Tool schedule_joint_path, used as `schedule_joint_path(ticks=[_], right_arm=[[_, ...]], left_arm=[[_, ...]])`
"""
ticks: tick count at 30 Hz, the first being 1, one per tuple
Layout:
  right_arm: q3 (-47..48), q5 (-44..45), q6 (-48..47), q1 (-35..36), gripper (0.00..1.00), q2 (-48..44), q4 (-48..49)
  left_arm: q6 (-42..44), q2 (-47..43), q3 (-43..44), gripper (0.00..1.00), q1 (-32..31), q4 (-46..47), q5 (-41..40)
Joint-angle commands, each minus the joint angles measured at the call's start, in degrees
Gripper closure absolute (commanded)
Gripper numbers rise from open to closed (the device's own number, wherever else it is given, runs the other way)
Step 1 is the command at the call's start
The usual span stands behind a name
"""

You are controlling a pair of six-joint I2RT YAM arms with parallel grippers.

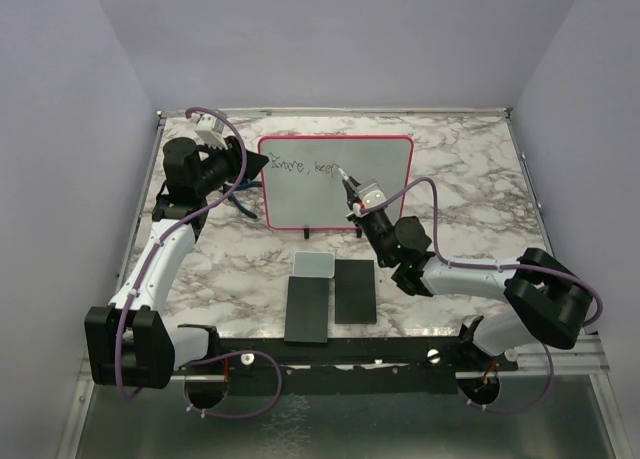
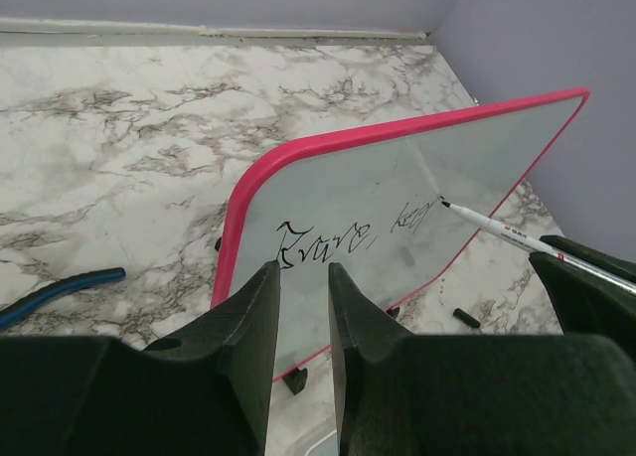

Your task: Write a sentence on the whiteboard

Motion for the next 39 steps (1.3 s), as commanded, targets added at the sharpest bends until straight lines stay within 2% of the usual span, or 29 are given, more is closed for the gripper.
schedule_joint_path(ticks=[1, 24, 33, 39], right_arm=[[0.77, -0.97, 0.85, 0.12, 0.99, 1.07, -0.89], [2.26, -3.21, 0.94, 0.13, 0.99, 2.76, -0.35], [-1.72, -7.42, 3.62, 0.20, 0.99, -5.94, -3.61], [-3.01, -2.74, 4.26, 0.20, 0.99, -10.01, -6.36]], left_arm=[[0.86, -1.42, -0.59, 0.73, -0.17, -0.92, -0.59], [0.88, -1.48, -0.58, 0.73, -0.21, -0.92, -0.63], [0.97, -1.51, -0.58, 0.73, -0.17, -1.01, -0.92], [0.91, -1.51, -0.59, 0.73, -0.17, -1.08, -1.02]])
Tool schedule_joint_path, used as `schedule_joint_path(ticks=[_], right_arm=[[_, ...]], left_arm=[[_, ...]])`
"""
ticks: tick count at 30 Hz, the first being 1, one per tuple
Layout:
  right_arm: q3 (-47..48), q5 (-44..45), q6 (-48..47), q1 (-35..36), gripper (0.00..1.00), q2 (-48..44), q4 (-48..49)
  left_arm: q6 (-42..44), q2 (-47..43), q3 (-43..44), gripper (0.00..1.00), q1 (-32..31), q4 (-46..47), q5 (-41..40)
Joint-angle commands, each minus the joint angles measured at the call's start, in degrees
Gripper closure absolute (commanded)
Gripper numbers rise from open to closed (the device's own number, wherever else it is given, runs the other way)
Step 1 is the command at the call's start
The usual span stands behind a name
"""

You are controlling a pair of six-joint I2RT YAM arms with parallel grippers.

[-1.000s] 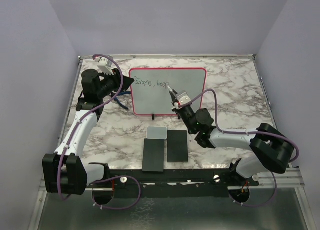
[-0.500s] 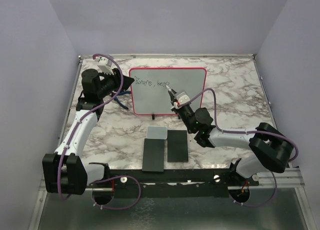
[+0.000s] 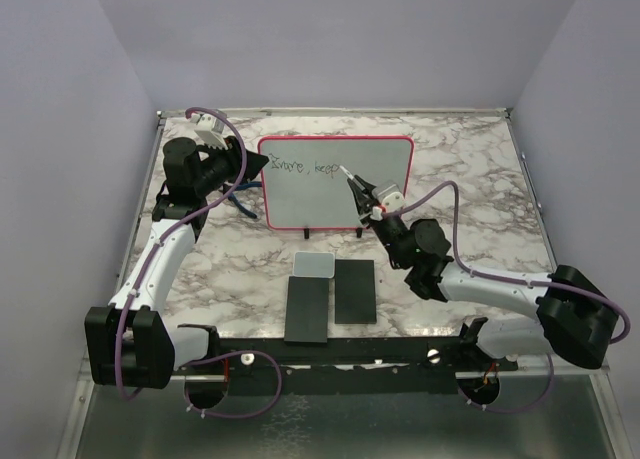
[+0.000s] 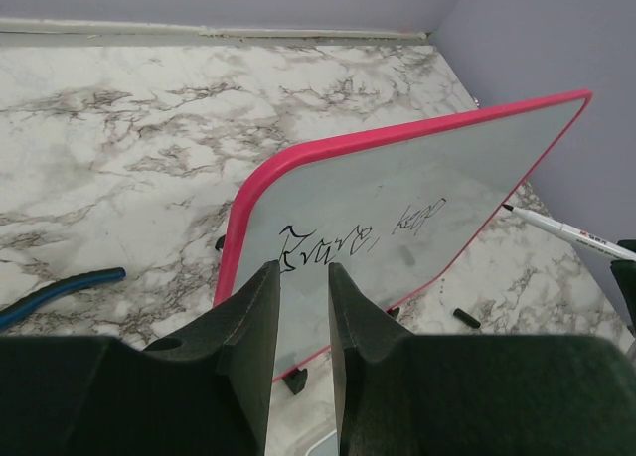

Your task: Write a sentence on the whiteboard

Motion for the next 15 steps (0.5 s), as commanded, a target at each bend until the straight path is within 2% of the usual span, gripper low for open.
schedule_joint_path(ticks=[1, 15], right_arm=[[-1.51, 3.25, 0.89, 0.20, 0.99, -1.53, -2.27], [-2.15, 7.27, -0.89, -0.27, 0.99, 0.13, -0.80]], left_arm=[[0.90, -1.49, -0.59, 0.73, -0.19, -1.07, -1.00], [0.94, -1.40, -0.59, 0.73, -0.17, -1.08, -0.88]])
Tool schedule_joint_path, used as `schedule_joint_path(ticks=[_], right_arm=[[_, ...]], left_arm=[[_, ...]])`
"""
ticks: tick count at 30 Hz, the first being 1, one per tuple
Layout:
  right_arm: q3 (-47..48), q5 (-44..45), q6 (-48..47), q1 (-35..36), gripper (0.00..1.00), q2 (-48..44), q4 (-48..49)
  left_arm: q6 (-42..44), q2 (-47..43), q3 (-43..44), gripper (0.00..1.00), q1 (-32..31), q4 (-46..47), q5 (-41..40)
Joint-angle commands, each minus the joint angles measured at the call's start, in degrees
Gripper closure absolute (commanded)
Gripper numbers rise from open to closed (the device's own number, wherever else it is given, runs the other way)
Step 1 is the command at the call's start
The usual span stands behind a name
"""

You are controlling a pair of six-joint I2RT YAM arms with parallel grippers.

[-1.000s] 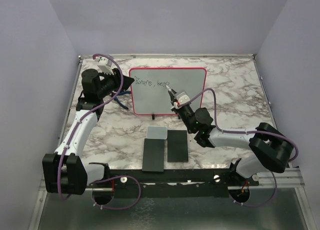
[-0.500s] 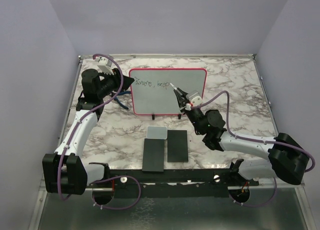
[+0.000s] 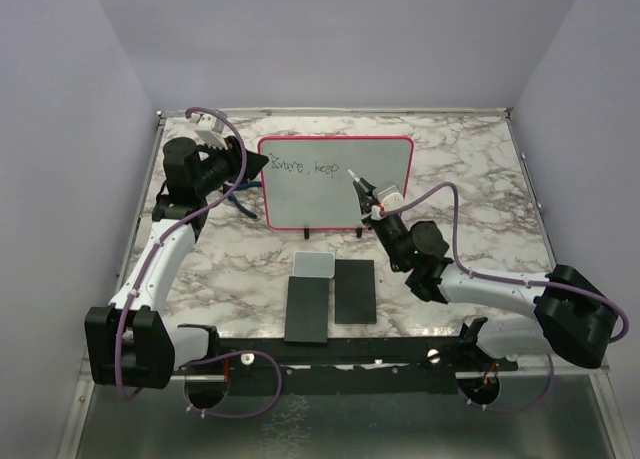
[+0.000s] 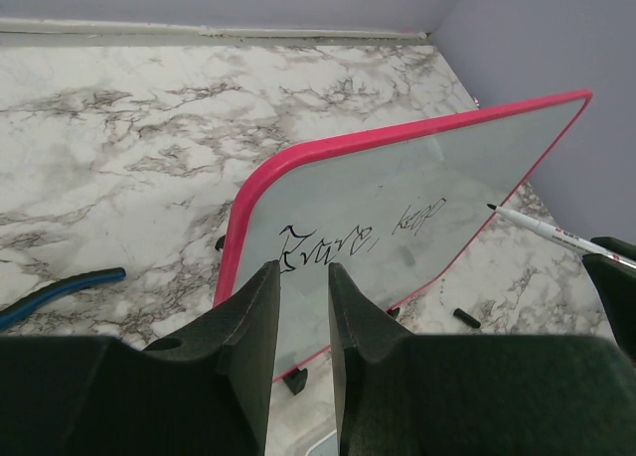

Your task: Write a sentence on the whiteboard

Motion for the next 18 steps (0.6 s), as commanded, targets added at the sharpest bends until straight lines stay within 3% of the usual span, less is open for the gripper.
schedule_joint_path(ticks=[1, 18], right_arm=[[-0.58, 2.67, -0.67, -0.34, 0.99, 1.13, 0.30], [0.08, 3.20, -0.91, -1.94, 0.99, 3.68, 1.19]], left_arm=[[0.92, -1.40, -0.59, 0.73, -0.17, -0.99, -0.88], [0.91, -1.49, -0.59, 0.73, -0.17, -1.03, -0.87]])
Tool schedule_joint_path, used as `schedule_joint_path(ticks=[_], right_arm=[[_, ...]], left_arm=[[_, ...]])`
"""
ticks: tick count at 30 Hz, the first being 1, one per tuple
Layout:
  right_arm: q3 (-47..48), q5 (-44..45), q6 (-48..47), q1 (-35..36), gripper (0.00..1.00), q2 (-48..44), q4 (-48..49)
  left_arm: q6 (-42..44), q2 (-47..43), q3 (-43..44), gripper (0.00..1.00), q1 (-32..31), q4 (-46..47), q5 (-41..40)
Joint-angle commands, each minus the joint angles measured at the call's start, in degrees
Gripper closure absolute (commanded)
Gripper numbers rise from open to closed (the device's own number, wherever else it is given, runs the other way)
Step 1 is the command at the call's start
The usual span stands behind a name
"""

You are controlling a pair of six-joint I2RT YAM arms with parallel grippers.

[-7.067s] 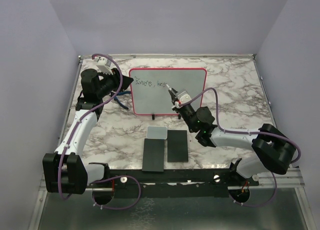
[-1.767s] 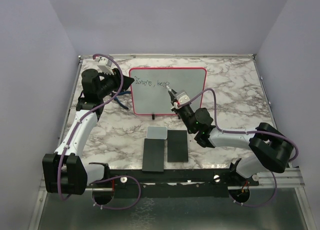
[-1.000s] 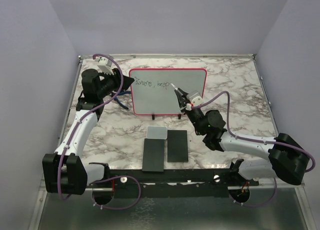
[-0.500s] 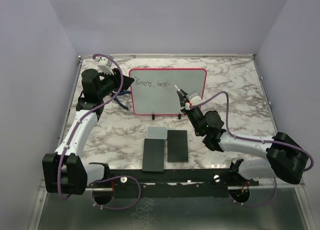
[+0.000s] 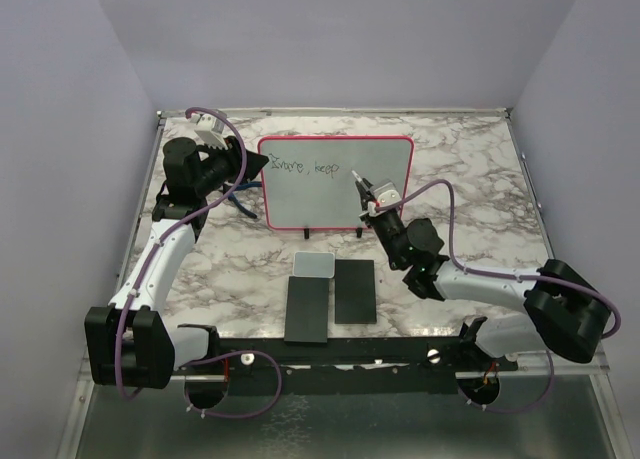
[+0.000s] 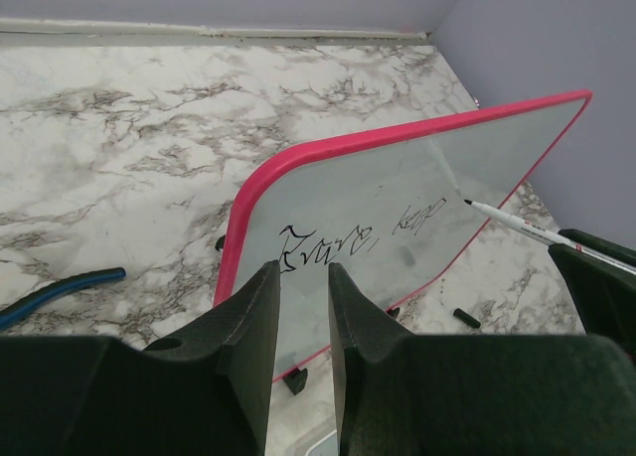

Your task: Write a sentence on the whiteboard

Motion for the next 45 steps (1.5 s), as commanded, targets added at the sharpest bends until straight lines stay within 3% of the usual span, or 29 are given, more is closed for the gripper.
schedule_joint_path(ticks=[1, 45], right_arm=[[0.23, 1.54, -0.78, -0.67, 0.99, 1.25, 1.16], [-0.07, -0.58, -0.39, -1.21, 0.99, 1.84, -0.92]], left_arm=[[0.92, -1.45, -0.59, 0.73, -0.17, -1.00, -0.81], [0.94, -1.40, -0.50, 0.73, -0.20, -0.98, -0.72]])
